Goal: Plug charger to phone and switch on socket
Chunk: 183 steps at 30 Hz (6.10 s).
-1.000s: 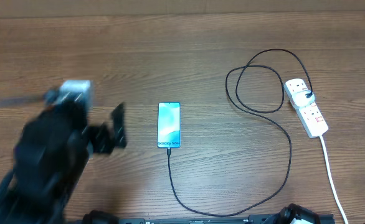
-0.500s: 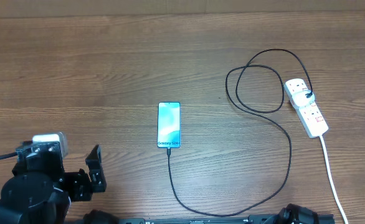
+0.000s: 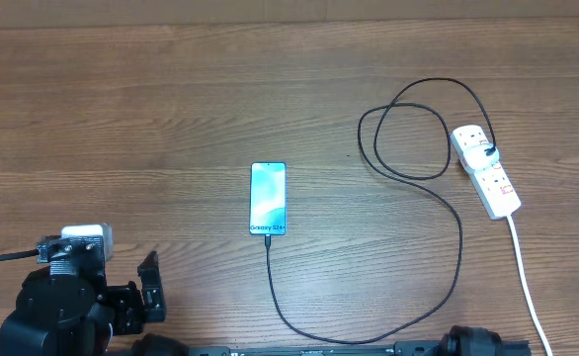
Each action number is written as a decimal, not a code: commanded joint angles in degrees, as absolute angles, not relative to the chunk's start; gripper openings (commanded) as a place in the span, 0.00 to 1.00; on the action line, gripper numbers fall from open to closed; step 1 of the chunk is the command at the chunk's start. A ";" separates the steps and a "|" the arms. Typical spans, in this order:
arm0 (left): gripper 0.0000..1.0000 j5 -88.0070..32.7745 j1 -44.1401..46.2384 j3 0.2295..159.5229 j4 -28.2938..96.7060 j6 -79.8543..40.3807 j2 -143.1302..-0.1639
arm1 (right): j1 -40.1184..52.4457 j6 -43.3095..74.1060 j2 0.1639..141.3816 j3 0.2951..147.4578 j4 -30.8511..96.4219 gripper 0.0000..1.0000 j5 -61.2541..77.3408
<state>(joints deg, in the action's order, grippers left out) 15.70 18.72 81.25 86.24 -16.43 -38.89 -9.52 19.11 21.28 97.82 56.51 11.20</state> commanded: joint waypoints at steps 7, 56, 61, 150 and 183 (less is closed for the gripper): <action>1.00 16.49 7.86 81.10 86.37 -17.17 -36.86 | -6.31 15.99 14.02 97.78 57.60 0.89 3.40; 1.00 16.53 1.08 81.95 94.80 -17.17 -0.27 | -3.14 19.03 0.34 96.51 43.68 1.00 1.96; 1.00 16.53 1.10 81.95 95.35 -17.17 -0.27 | -2.90 19.07 0.38 91.13 31.38 1.00 -1.30; 1.00 16.51 1.10 81.95 95.83 -17.17 -0.27 | -2.57 11.20 0.14 0.43 4.89 1.00 0.73; 1.00 16.51 1.10 81.95 95.83 -17.17 -0.27 | -2.59 1.02 0.16 0.45 4.82 1.00 0.30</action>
<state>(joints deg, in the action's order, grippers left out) 15.92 1.72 82.02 95.85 -16.45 -0.80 -2.90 2.31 0.84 1.06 5.13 0.01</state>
